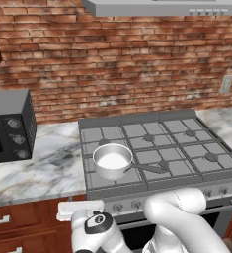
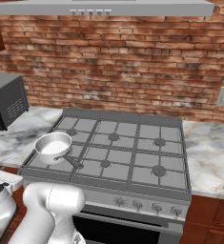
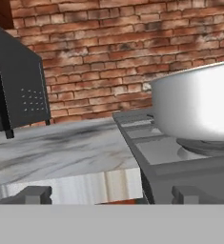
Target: Turn on the front left burner of the stove.
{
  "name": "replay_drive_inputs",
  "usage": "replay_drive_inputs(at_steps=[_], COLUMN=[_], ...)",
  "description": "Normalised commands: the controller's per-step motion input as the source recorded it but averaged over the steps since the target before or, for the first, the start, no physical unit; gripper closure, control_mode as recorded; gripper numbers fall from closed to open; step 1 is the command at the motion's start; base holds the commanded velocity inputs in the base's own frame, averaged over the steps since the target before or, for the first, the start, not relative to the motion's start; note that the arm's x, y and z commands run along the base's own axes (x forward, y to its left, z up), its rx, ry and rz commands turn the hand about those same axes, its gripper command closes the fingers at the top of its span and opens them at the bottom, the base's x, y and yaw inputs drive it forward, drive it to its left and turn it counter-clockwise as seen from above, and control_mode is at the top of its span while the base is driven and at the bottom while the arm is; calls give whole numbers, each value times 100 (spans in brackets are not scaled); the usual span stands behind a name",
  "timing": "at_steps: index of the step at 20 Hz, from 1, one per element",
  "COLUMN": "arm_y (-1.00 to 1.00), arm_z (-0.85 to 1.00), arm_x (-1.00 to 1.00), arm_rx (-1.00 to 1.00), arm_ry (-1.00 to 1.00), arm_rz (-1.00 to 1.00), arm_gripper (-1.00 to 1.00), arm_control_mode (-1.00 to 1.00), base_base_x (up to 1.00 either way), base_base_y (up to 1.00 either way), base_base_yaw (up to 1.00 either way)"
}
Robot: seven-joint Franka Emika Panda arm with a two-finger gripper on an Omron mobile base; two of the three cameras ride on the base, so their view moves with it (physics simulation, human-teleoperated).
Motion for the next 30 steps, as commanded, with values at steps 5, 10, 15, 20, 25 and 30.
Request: replay_drive_inputs(at_steps=[5,10,15,20,25,30], arm_y=[-6,0,-16,-25,-21,-28], arm_z=[-51,-31,-24,-13,-23,-25], arm_x=[-12,-67,-51,-3,15,2], arm_rx=[1,1,5,7,1,0], arm_ry=[-3,-15,-4,0,0,-1], arm_rz=[-1,-9,-10,-7,-5,-3], arm_gripper=[-100,-100,-100,-100,-100,-100], arm_control_mode=[-100,-100,-100,-100,-100,-100], base_base_x=[0,0,0,0,0,0], base_base_y=[0,0,0,0,0,0], base_base_yaw=[0,0,0,0,0,0])
